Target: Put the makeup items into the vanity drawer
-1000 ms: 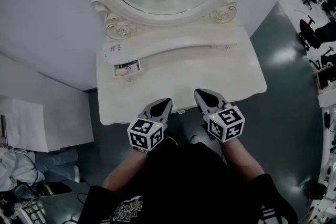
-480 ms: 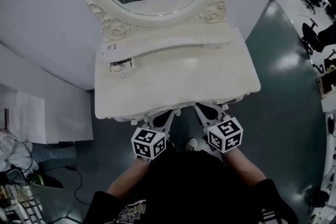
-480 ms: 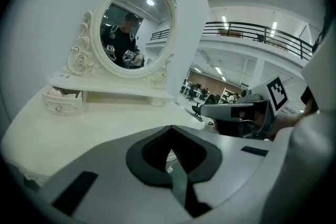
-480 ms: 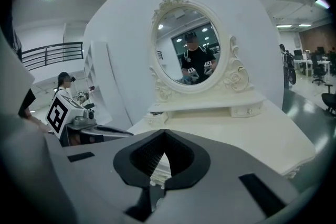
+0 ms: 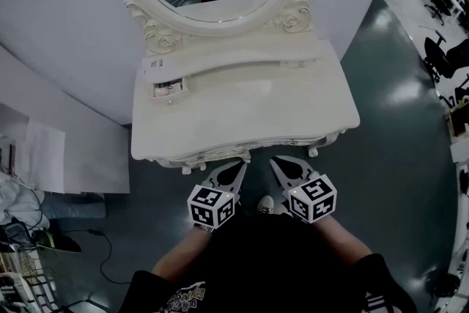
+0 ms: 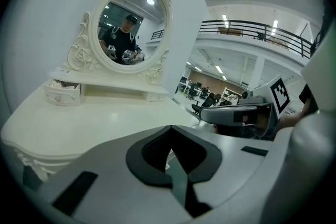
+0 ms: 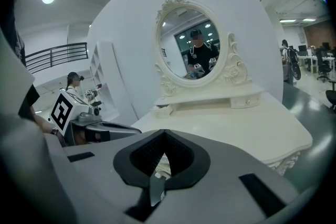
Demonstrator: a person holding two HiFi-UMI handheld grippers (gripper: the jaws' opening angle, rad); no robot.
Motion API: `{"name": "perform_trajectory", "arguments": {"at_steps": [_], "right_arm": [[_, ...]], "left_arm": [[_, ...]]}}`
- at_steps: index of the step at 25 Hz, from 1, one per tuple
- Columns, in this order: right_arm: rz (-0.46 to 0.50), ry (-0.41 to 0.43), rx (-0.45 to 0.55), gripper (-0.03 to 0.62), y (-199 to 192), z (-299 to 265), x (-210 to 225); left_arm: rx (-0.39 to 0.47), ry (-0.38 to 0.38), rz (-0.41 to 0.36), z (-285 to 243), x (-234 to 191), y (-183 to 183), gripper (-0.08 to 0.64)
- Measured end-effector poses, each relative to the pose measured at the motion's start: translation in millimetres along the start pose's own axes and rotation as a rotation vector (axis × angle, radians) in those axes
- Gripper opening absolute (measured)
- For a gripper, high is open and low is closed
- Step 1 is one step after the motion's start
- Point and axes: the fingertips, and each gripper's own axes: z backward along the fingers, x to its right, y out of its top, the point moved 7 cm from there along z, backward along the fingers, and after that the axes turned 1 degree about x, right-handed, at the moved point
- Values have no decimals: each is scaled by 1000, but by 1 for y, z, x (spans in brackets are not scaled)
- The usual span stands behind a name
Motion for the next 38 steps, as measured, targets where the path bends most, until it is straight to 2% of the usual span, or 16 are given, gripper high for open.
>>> {"name": "perform_trajectory", "arguments": {"at_steps": [12,38], "right_arm": [[3,-4,16,29,-2,15,3],[12,31,-8,29,-5,10,-2]], "left_arm": [[3,-23,-31,-6,17,3,0],[9,-2,-15,-1,16,1,0]]}}
